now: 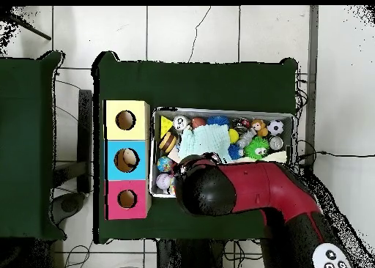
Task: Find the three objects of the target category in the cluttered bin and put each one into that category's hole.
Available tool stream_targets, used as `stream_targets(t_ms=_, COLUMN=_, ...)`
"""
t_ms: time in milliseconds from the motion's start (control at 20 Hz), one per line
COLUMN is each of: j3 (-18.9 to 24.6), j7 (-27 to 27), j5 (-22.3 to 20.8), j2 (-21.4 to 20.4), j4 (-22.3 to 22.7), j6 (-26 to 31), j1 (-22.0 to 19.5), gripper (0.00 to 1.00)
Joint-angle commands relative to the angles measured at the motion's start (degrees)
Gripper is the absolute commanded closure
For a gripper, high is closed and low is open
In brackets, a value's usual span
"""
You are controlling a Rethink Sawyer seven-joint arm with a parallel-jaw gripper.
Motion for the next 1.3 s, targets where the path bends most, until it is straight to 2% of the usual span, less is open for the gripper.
stream_targets(t_ms=50, j3=2.6, j7=-4.1, j5=-2.1, j2=2.2, j4=2.2, j6=1.0, j1=-0.4, gripper=0.0)
stream_targets(t_ms=1300, j3=2.7, j7=-3.3, j5=-2.1, j2=1.7, j4=2.0, j6=2.1, j1=-0.5, gripper=0.0)
